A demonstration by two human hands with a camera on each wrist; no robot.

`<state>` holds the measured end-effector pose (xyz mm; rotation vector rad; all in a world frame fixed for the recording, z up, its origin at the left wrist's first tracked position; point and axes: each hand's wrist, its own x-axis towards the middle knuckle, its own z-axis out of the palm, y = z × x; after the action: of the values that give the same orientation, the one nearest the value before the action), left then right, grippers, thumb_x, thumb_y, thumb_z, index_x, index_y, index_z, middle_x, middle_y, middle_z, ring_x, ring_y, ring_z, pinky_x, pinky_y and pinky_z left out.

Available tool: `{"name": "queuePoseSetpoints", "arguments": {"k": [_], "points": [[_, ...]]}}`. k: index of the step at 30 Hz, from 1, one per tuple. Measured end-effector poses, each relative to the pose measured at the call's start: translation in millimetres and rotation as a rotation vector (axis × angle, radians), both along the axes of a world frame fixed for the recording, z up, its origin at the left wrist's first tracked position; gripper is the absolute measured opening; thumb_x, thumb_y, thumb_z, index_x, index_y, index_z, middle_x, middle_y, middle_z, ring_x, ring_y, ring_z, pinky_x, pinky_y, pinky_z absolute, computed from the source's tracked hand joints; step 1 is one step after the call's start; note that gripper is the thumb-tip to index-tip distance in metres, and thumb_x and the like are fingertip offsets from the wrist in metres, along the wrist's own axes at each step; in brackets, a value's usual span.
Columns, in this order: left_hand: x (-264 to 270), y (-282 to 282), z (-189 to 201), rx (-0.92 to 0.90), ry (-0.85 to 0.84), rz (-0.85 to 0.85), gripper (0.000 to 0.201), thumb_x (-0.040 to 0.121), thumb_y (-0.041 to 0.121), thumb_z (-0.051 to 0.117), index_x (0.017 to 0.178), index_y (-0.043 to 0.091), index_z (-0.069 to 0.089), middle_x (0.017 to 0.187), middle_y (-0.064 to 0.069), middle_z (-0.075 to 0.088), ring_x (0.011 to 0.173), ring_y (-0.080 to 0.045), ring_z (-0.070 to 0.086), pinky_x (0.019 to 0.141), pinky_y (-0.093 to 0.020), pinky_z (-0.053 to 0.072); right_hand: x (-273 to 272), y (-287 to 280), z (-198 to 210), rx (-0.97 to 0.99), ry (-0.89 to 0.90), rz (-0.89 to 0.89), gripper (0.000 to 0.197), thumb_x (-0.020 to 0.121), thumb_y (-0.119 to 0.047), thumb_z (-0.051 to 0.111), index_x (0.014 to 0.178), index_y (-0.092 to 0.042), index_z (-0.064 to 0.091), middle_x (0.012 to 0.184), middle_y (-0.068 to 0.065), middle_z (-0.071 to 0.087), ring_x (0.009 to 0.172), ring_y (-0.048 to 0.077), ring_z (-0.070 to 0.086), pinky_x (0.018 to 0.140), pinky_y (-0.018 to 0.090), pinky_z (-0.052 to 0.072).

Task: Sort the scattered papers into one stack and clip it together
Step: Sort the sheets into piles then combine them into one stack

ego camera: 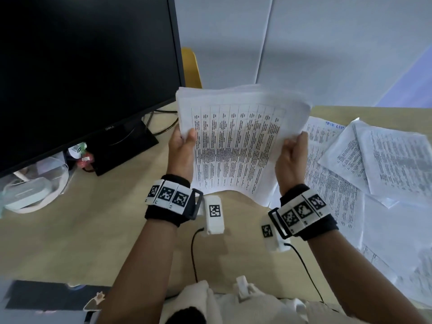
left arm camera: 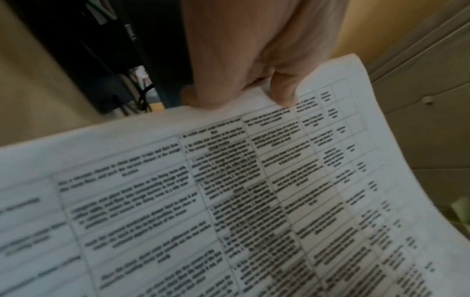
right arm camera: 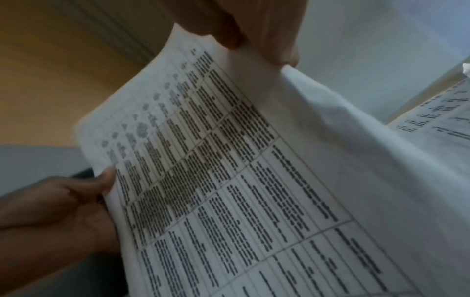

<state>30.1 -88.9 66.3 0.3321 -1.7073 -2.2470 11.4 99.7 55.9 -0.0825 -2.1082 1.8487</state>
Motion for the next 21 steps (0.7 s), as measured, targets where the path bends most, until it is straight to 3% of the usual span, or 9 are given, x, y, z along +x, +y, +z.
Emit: {"name": "queuePoseSetpoints", "arguments": {"k": [2, 4, 7, 10, 12, 15, 19, 21], "points": [[-2.0, -1.5, 8.3, 0.044, 0.084, -0.02, 0.021, 0.093, 0.006, 0.043, 0.107, 0.015, 0.055, 0.099, 0.006, 0.069, 0.093, -0.005, 0.067, 0.089, -0.032, 0.051, -2.0, 0.4, 11.6, -0.012, 0.067, -0.047, 0.031, 0.091, 0.006, 0.03, 0.075, -0.021, 0.029, 0.069, -0.011, 0.032, 0.054, -0.013, 0.038, 0.055, 0.007, 0.033], [-1.7, -6.1, 18.7, 0.079, 0.188, -0.055, 0.022, 0.087, 0.01, 0.045, 0.107, 0.014, 0.055, 0.1, 0.008, 0.071, 0.1, -0.009, 0.064, 0.095, -0.034, 0.048, -4.0, 3.4, 26.3, -0.042, 0.16, -0.06, 0.023, 0.091, 0.0, 0.033, 0.081, -0.02, 0.034, 0.071, -0.012, 0.033, 0.058, -0.015, 0.037, 0.06, 0.005, 0.033], [3.2, -12.1, 29.8, 0.104, 0.243, -0.116, 0.021, 0.087, 0.016, 0.06, 0.107, 0.015, 0.053, 0.095, 0.009, 0.073, 0.096, -0.006, 0.067, 0.082, -0.024, 0.052, 1.0, 6.6, 34.6, -0.185, 0.202, 0.023, 0.021, 0.075, -0.004, 0.036, 0.089, -0.02, 0.039, 0.079, -0.01, 0.039, 0.065, -0.014, 0.04, 0.066, 0.006, 0.035], [7.5, -10.1, 22.7, 0.08, 0.153, -0.177, 0.052, 0.063, 0.023, 0.069, 0.11, 0.01, 0.052, 0.091, 0.007, 0.074, 0.091, -0.007, 0.069, 0.073, -0.02, 0.054, 7.8, 3.0, 15.3, -0.205, 0.077, 0.065, 0.043, 0.067, 0.0, 0.038, 0.109, -0.007, 0.041, 0.083, -0.007, 0.05, 0.072, -0.007, 0.052, 0.068, 0.011, 0.047], [8.5, -7.6, 15.3, 0.076, 0.096, -0.18, 0.061, 0.06, 0.024, 0.073, 0.115, 0.006, 0.053, 0.095, 0.004, 0.074, 0.094, -0.01, 0.07, 0.074, -0.022, 0.055, 8.0, -0.2, 0.2, -0.141, 0.0, 0.042, 0.045, 0.068, 0.004, 0.039, 0.111, -0.005, 0.044, 0.077, -0.007, 0.051, 0.066, 0.0, 0.052, 0.058, 0.018, 0.045], [8.2, -7.0, 17.4, 0.066, 0.098, -0.14, 0.052, 0.06, 0.027, 0.072, 0.108, 0.011, 0.056, 0.092, 0.005, 0.074, 0.093, -0.01, 0.069, 0.075, -0.022, 0.054, 3.6, -2.6, 1.0, -0.118, 0.028, -0.001, 0.043, 0.071, 0.013, 0.034, 0.106, -0.008, 0.046, 0.073, -0.007, 0.051, 0.057, -0.004, 0.048, 0.053, 0.017, 0.043], [6.6, -9.0, 28.6, 0.076, 0.159, -0.134, 0.034, 0.069, 0.013, 0.061, 0.103, 0.014, 0.056, 0.09, 0.006, 0.074, 0.093, -0.009, 0.069, 0.076, -0.023, 0.054, 0.1, -3.0, 16.9, -0.138, 0.175, -0.046, 0.043, 0.066, 0.007, 0.032, 0.094, -0.022, 0.046, 0.078, -0.006, 0.052, 0.06, -0.006, 0.05, 0.056, 0.014, 0.043], [5.9, -10.1, 21.6, 0.072, 0.139, -0.147, 0.034, 0.071, 0.011, 0.059, 0.104, 0.012, 0.055, 0.09, 0.006, 0.074, 0.093, -0.009, 0.069, 0.076, -0.021, 0.054, -1.5, -2.7, 10.5, -0.132, 0.165, -0.055, 0.042, 0.067, 0.011, 0.031, 0.098, -0.012, 0.048, 0.08, -0.006, 0.052, 0.062, -0.009, 0.05, 0.056, 0.011, 0.042]]}}
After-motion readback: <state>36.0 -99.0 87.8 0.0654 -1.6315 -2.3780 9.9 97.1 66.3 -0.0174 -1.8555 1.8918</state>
